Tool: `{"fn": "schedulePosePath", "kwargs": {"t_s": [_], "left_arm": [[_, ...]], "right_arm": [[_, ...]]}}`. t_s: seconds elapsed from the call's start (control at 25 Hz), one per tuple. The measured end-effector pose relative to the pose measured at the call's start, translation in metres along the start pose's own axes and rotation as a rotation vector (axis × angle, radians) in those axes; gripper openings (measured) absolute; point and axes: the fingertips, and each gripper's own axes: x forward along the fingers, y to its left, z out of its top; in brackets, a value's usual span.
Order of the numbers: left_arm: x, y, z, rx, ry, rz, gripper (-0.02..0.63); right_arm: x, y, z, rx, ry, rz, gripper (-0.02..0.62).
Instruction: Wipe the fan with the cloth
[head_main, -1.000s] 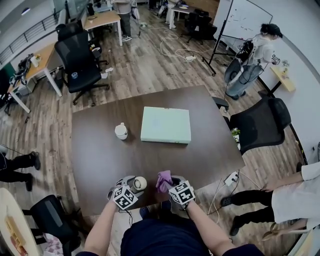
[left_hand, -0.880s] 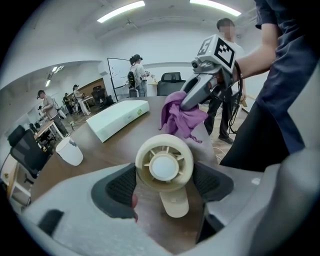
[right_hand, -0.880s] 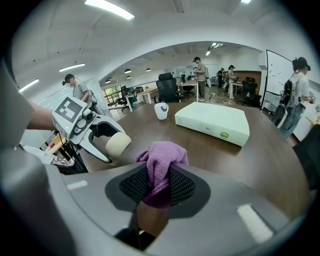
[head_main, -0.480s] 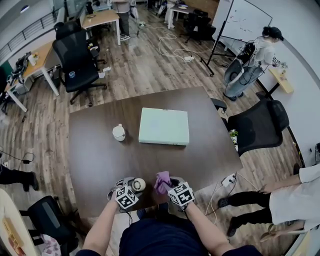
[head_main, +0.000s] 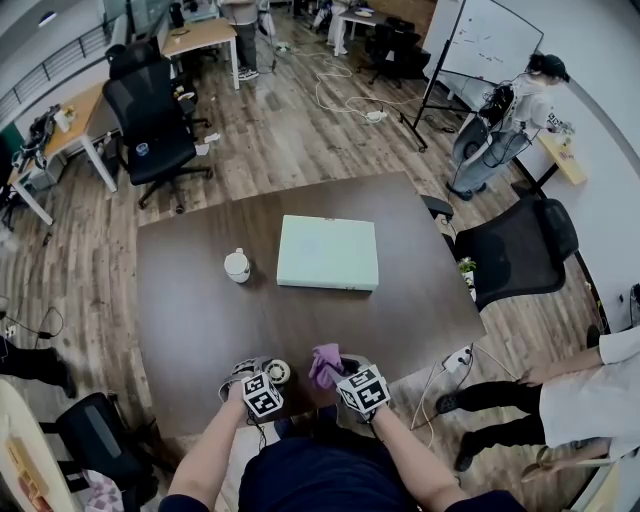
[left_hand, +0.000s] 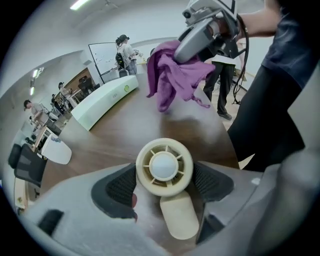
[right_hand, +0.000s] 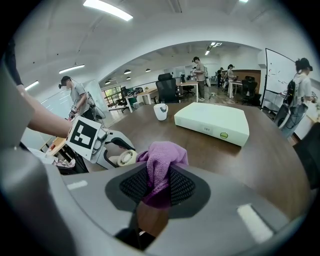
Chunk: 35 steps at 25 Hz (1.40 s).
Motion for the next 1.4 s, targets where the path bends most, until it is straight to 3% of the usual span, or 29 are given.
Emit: {"fn": "schedulePosePath", "kwargs": {"t_s": [0.32, 0.64, 0.76, 0.92, 1.16, 1.4], "left_arm": [[0.009, -0.002, -0.003, 0.020, 0.030, -0.004, 0.362], [-0.003, 0.000, -0.002, -0.125, -0.036, 0.017, 0.405], [-0.025, 0.012, 0.006, -0.221, -0.125, 0.068, 0.410], [-0.076, 0.044, 0.023, -0.431, -0.311, 0.188, 0.395], [-0.154, 0.072, 0.034, -0.620, -0.543, 0.404, 0.275], [-0.195, 0.076, 0.020, -0.776, -0.628, 0.504, 0.170]], "right_arm": [[-0.002, 0.002, -0.001, 0.007, -0.005, 0.004, 0.106], [-0.008, 0.003, -0.006, 0.010, -0.012, 0.006, 0.106], [-0.011, 0.002, 0.000, 0.010, -0.035, 0.008, 0.106], [-0.014, -0.001, 0.013, 0.013, -0.077, 0.007, 0.106], [-0.019, -0.001, 0.024, 0.013, -0.130, 0.004, 0.106], [-0.024, 0.001, 0.039, 0.000, -0.166, 0.002, 0.106]]}}
